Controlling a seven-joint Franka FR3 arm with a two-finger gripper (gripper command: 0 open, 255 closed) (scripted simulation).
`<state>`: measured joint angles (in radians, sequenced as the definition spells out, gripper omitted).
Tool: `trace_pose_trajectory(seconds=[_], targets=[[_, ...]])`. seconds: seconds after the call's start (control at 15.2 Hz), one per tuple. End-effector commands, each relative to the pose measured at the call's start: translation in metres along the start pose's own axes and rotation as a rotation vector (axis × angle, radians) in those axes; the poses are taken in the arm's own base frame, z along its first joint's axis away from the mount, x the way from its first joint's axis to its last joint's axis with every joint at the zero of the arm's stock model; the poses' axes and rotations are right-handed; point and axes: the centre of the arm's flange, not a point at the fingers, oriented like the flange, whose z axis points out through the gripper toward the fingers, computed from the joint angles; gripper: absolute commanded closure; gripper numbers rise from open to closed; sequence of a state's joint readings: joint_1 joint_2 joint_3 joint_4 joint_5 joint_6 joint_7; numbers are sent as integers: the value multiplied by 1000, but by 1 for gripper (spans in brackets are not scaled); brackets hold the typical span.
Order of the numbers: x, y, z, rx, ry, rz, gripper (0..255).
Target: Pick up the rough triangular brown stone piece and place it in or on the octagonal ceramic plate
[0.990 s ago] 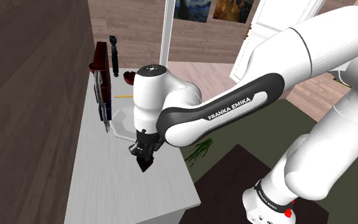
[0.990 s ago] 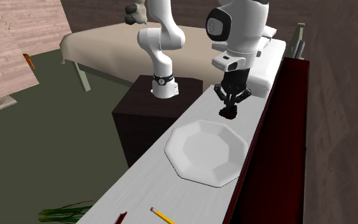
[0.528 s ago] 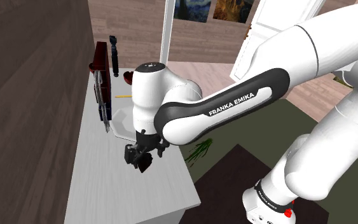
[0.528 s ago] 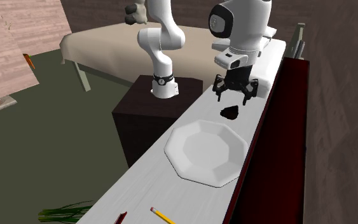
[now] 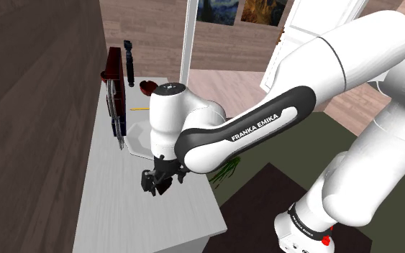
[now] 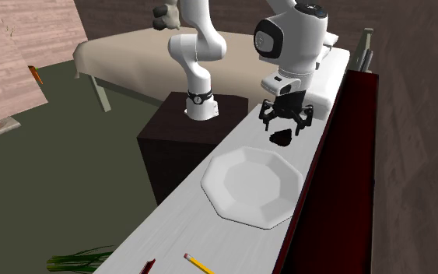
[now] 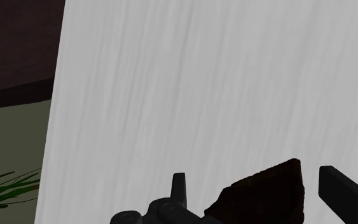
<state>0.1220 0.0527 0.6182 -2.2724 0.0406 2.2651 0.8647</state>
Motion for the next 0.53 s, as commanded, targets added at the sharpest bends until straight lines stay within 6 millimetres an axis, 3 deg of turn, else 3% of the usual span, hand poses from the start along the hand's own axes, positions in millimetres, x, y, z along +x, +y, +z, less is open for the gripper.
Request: trace_pose_trajectory(seconds=[0.0, 0.2, 0.26, 0.46], targets=[[0, 0, 0, 0, 0, 0, 0], [0, 0, 0, 0, 0, 0, 0], [0, 0, 0, 0, 0, 0, 255], [0, 0, 0, 0, 0, 0, 255]])
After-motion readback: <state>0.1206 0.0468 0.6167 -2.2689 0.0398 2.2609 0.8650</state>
